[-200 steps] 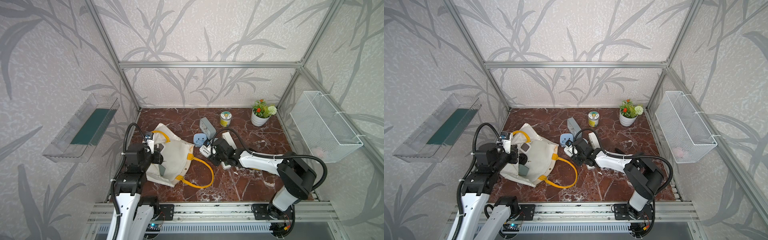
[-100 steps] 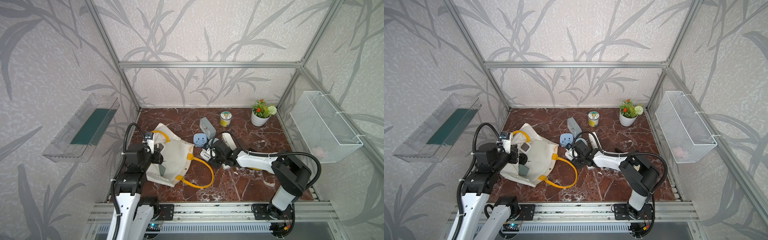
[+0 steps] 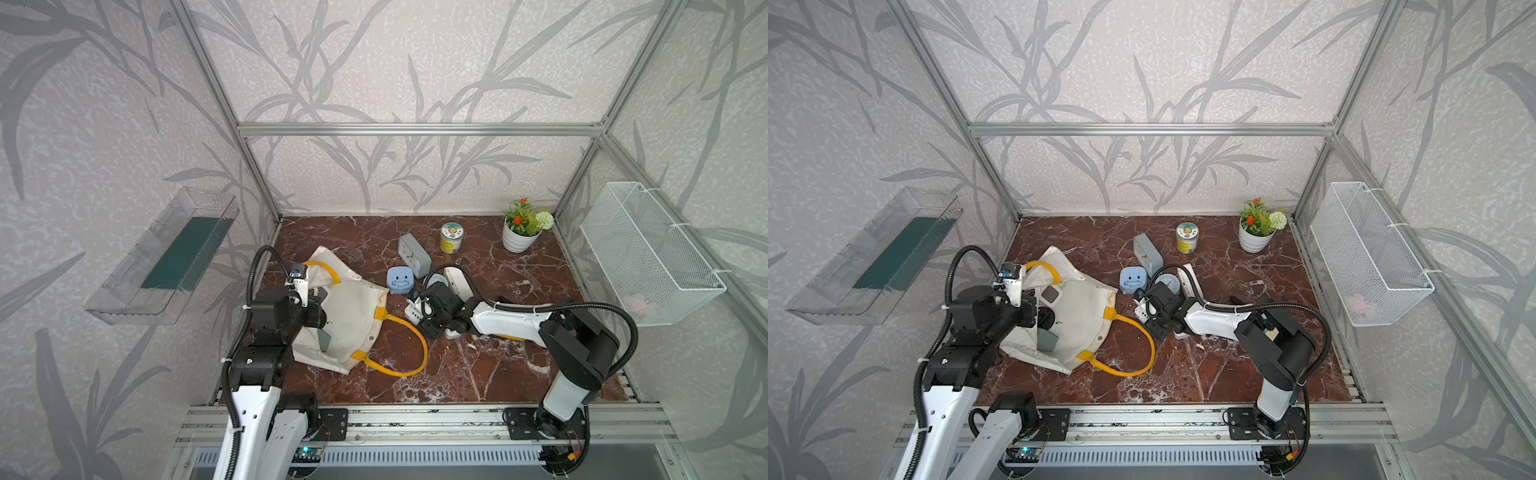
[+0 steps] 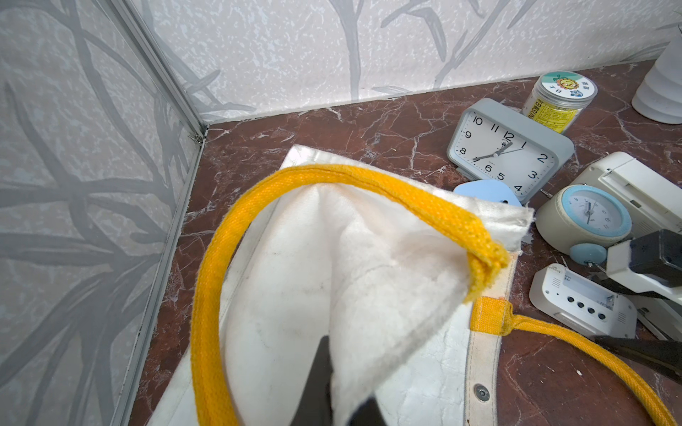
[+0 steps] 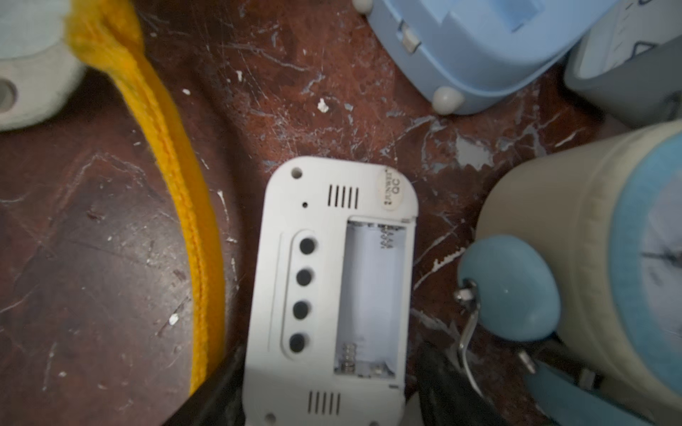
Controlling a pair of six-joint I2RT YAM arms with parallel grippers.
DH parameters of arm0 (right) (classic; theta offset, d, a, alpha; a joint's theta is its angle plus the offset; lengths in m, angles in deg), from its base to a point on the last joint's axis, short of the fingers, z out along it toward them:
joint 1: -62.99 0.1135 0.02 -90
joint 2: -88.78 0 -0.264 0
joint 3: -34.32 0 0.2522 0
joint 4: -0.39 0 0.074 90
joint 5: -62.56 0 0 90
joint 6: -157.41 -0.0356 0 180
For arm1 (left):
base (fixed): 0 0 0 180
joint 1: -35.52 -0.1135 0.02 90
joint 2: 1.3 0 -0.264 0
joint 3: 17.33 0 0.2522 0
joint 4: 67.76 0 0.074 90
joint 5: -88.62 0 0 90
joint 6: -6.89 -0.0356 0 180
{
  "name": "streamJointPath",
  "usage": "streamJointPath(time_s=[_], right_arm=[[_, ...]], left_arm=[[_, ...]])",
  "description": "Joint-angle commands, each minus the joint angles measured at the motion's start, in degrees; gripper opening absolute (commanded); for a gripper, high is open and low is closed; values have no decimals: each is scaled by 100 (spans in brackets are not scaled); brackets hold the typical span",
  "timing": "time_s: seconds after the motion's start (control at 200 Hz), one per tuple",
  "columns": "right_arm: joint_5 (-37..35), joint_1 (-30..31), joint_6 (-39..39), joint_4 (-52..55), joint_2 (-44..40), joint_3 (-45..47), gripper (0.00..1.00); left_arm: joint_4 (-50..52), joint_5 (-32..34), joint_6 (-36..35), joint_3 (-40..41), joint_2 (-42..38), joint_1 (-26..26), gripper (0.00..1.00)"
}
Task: Take the alarm clock out of the canvas bag
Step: Place the alarm at the center of the board, then adjust the canvas bag at the center of the board.
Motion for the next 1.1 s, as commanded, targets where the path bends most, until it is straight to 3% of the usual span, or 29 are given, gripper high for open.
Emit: streamJointPath(time_s=[0.0, 0.395, 0.595, 0.815, 1.095], right_arm=[[-104, 39, -79, 38, -172, -82, 72], [-116, 126, -467, -439, -955, -58, 72], [368, 222, -758, -976, -1104, -138, 72], [324, 1020, -442, -1410, -849, -383, 72], [308, 1983, -146, -1557, 287, -1142, 72]], left_arm=[[47, 6, -38, -124, -29, 8, 0], [0, -92, 6, -141, -84, 2, 0], [-108, -204, 80, -130, -110, 9, 0], [-362, -503, 220, -99, -169, 8, 0], [-575, -866, 313, -48, -180, 9, 0]])
